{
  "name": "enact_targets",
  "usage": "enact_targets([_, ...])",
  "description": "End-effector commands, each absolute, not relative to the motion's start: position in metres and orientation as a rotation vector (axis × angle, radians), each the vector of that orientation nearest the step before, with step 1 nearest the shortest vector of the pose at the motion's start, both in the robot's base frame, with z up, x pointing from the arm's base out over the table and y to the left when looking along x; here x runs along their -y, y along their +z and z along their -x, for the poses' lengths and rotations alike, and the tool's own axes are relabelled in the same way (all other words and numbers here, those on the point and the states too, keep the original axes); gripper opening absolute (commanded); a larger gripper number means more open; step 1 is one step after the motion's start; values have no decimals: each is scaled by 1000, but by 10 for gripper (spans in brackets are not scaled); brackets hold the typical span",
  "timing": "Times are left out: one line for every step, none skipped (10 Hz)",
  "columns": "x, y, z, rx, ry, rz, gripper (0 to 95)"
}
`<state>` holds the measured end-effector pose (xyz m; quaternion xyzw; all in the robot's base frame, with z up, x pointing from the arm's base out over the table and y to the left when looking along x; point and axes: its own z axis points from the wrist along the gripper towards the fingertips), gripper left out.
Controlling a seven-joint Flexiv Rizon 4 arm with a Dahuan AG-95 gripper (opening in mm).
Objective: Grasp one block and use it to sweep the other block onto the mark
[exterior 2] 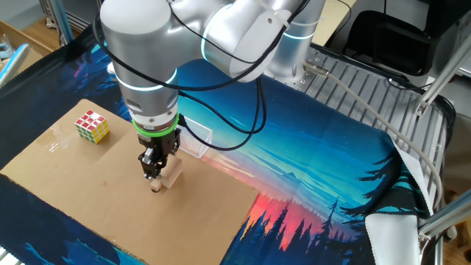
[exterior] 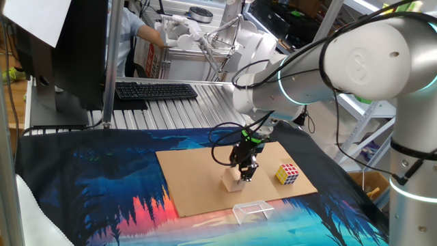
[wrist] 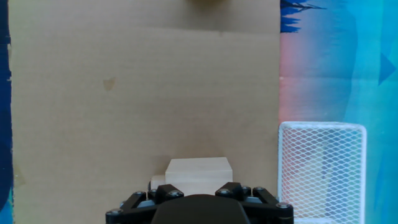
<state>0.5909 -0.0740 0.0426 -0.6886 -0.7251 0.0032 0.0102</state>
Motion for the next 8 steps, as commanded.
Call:
enact_targets([75, 43, -591, 2269, 13, 2147, 0])
enact_targets([74, 43, -592, 2271, 15, 2146, 0])
enact_targets([74, 42, -592, 2273, 17, 2146, 0])
enact_targets([74, 42, -593, 2275, 18, 2146, 0])
enact_targets([74, 43, -595, 2273, 18, 2147, 0])
enact_targets([74, 43, -595, 2273, 19, 2147, 0])
enact_targets([74, 43, -595, 2272, 19, 2147, 0])
enact_targets([74, 43, -594, 2277, 25, 2131, 0])
